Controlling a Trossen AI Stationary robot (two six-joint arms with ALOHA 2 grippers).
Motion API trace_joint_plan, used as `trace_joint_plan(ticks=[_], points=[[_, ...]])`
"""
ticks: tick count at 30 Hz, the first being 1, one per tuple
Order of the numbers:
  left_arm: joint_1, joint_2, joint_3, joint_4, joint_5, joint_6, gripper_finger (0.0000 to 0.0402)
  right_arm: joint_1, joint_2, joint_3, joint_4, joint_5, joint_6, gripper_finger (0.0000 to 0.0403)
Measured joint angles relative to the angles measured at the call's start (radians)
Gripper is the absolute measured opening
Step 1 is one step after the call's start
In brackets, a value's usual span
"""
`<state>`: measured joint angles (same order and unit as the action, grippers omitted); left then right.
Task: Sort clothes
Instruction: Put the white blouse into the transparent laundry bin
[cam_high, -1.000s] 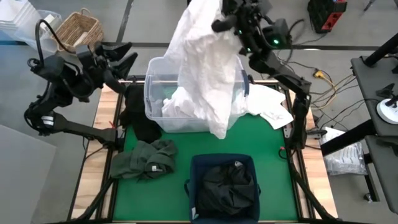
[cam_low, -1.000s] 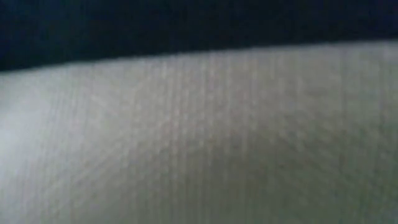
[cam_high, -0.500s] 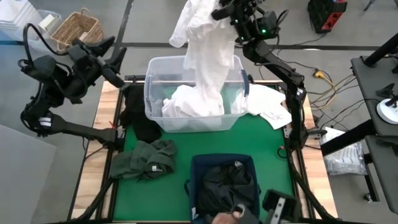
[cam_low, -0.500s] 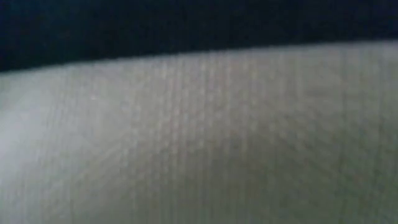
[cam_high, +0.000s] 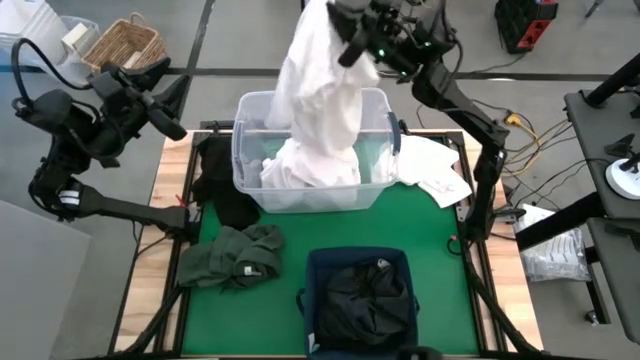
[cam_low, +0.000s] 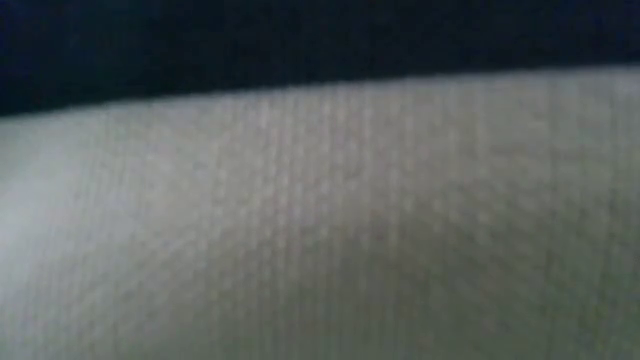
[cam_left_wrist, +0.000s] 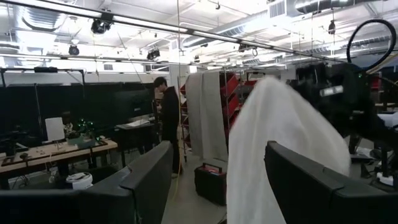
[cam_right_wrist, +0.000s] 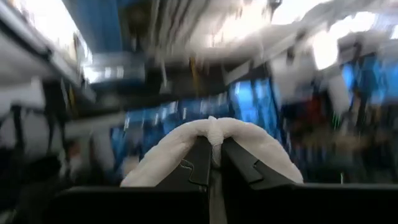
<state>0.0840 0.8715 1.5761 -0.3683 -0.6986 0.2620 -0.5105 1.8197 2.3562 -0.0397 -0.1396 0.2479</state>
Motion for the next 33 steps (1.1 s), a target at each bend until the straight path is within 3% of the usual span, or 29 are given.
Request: trace_joint_plan(ticks=[5, 15, 26, 33], points=[[0.0, 0.0, 0.0, -0.001, 0.0, 0.0, 0.0232, 0.003, -0.026, 0.0, -0.286, -0.002, 0.009, 0.0009], [0.0, 0.004, 0.0, -0.003, 0.001, 0.006, 0.0232, 0.003, -0.026, 0.0, -0.645, -0.017, -0.058, 0.0009], [0.0, 0.009, 0.0, -0.008, 0.001, 0.006, 0.0232, 0.003, -0.022, 0.0, -0.901, -0.01, -0.174, 0.0009], [0.0, 0.017, 0.0, -0.008, 0.0, 0.006, 0.0232, 0.004, -0.016, -0.008, -1.038, 0.072, -0.282, 0.0009]])
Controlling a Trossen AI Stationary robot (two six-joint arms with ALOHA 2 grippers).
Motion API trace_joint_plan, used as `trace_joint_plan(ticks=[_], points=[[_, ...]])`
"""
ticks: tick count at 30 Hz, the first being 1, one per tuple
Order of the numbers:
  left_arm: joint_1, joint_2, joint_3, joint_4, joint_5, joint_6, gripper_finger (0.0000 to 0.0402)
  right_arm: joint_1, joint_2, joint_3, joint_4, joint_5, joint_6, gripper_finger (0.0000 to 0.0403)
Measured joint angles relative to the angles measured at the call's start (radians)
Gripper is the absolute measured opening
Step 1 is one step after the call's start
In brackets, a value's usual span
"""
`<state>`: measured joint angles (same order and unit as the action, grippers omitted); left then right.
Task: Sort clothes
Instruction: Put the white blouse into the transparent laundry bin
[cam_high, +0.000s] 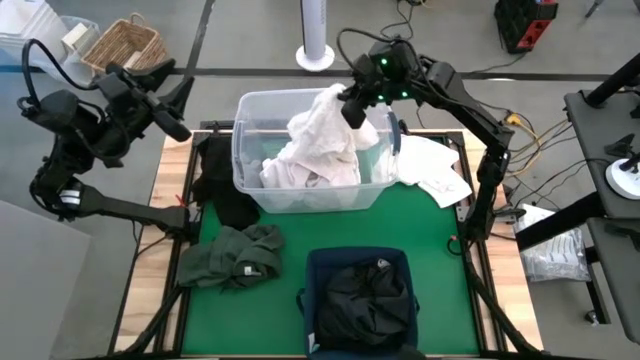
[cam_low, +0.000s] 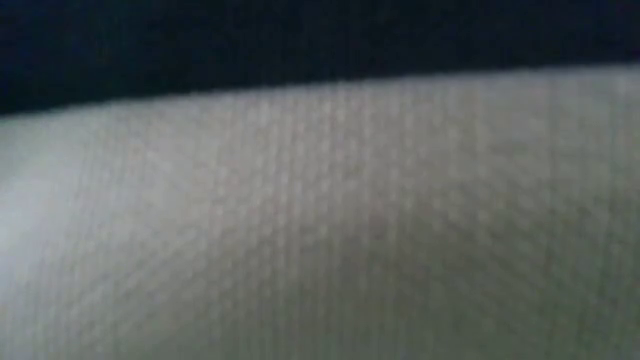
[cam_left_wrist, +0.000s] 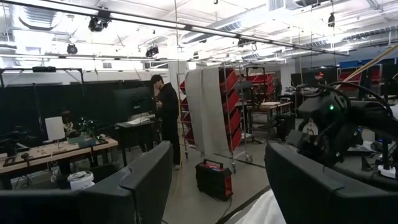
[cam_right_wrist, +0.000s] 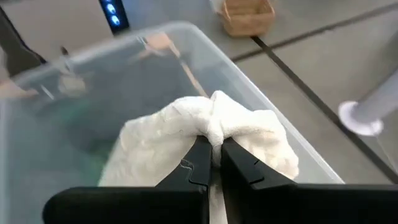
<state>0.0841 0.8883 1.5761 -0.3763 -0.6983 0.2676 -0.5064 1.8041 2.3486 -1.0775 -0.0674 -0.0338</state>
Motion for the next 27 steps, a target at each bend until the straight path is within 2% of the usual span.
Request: trace_joint_plan(ticks=[20, 27], points=[[0.0, 0.014, 0.0, -0.017, -0.001, -0.015, 0.0232, 0.0, 0.14, -0.002, -0.394, 0.01, 0.025, 0.0009], [0.0, 0.014, 0.0, -0.027, -0.001, -0.026, 0.0232, 0.0, 0.165, -0.002, -0.484, 0.007, 0.002, 0.0009]])
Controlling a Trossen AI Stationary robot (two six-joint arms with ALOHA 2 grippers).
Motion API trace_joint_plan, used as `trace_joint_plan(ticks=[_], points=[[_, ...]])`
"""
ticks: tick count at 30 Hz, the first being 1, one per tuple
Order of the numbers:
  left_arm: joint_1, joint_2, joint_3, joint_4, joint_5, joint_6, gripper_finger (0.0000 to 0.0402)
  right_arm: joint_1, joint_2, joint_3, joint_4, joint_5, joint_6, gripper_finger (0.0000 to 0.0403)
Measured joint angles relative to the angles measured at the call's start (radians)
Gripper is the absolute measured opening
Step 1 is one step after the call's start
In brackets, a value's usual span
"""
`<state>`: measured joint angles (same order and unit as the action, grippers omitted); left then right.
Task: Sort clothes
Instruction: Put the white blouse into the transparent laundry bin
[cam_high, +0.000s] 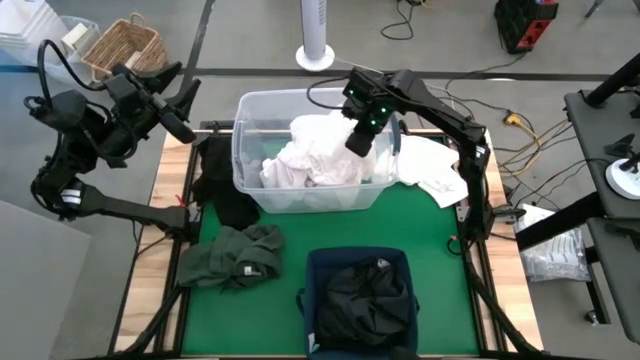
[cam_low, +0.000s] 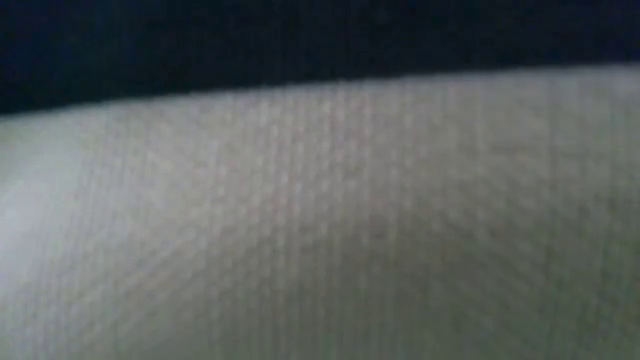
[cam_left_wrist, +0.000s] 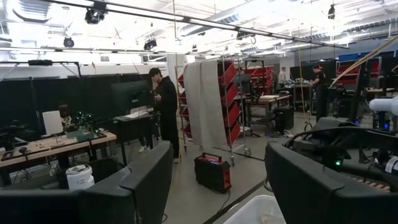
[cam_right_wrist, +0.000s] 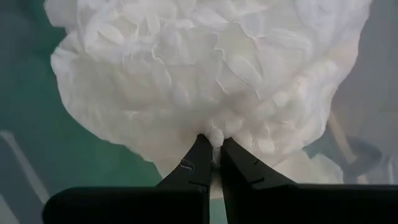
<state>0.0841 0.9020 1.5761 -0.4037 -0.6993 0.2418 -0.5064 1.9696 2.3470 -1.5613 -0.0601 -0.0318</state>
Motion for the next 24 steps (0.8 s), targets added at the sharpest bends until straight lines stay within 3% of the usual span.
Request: trace_joint_plan(ticks=[24], points=[[0.0, 0.018, 0.0, -0.051, 0.0, -0.042, 0.0232, 0.0, 0.049, -0.001, 0.023, 0.004, -0.054, 0.0022]])
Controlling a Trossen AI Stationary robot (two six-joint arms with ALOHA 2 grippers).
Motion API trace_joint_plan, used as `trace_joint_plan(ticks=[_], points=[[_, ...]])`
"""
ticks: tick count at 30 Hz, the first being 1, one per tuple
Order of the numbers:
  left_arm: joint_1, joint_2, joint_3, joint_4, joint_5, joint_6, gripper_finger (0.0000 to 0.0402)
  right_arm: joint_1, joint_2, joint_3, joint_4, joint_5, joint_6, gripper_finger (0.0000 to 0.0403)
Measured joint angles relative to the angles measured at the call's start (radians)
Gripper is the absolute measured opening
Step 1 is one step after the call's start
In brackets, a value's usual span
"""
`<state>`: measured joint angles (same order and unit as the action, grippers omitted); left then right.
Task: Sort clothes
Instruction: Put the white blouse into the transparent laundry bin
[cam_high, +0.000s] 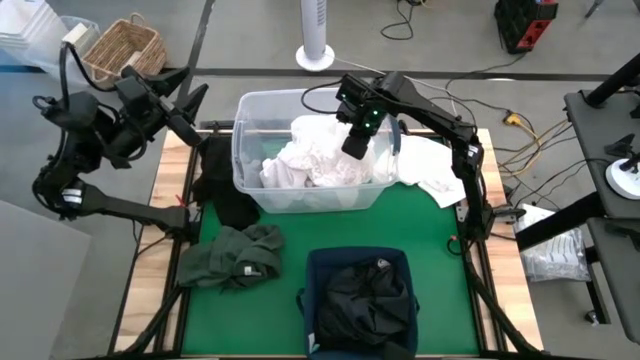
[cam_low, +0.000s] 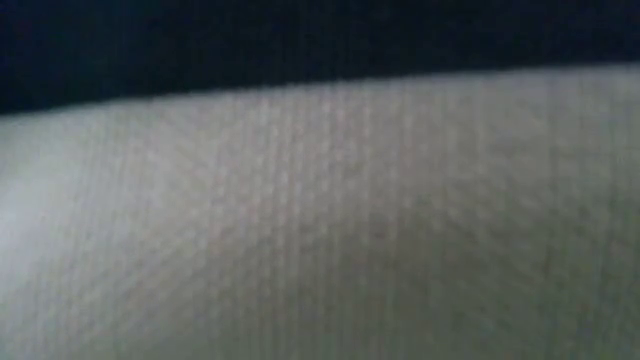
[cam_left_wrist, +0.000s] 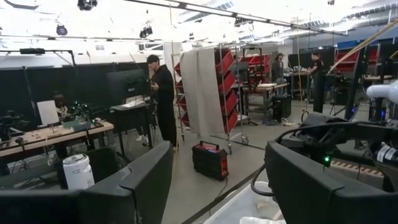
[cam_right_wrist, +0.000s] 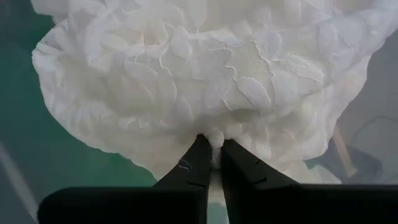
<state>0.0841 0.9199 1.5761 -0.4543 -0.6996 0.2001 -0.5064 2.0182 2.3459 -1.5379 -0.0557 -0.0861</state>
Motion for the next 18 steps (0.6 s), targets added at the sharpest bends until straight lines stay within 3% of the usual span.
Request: trace_joint_plan(ticks=[12, 18], points=[[0.0, 0.053, 0.0, 0.001, 0.001, -0.019, 0.0232, 0.0, -0.015, 0.008, 0.003, 0.001, 0.016, 0.018], [0.005, 0.124, 0.0, 0.001, 0.066, -0.018, 0.0232, 0.0, -0.071, 0.009, 0.001, 0.003, 0.035, 0.0224]])
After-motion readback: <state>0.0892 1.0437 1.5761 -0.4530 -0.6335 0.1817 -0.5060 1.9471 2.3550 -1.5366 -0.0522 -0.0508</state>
